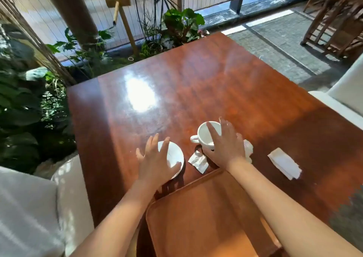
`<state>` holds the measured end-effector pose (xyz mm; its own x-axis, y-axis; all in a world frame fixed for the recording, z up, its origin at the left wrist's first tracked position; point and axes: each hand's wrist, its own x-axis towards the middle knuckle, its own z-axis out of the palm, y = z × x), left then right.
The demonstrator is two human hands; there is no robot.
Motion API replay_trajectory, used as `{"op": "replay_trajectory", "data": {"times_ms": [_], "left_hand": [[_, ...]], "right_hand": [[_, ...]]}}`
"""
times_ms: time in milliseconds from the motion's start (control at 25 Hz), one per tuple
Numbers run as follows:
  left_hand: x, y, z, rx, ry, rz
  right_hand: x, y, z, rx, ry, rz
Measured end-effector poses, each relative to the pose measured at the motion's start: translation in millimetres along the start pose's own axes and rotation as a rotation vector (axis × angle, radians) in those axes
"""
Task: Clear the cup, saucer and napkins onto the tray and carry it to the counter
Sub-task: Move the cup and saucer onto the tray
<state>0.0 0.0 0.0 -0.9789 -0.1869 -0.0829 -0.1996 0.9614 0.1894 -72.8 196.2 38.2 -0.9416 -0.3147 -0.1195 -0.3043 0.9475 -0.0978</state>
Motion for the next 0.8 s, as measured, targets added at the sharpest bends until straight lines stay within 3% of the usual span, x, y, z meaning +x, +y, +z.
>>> {"op": "replay_trajectory", "data": {"times_ms": [80,280,400,640,800], "left_hand": [[13,0,9,0.046,-0.034,-0.025],[27,-3,35,0.094,-0.381,-0.106],[34,-3,37,0.065,-0.445,-0.131],[29,1,32,0.02,-0.361,-0.147],[13,5,18,-0.089,-0.204,-0.143]], "right_hand": [[19,-2,6,0.018,0.025,0.004],[50,3,21,0.06,-0.132,-0.018],[57,6,22,0.066,-0.126,-0.037],[55,6,22,0.092,-0.104,-0.035],[39,8,8,0.147,-0.058,-0.028]]}}
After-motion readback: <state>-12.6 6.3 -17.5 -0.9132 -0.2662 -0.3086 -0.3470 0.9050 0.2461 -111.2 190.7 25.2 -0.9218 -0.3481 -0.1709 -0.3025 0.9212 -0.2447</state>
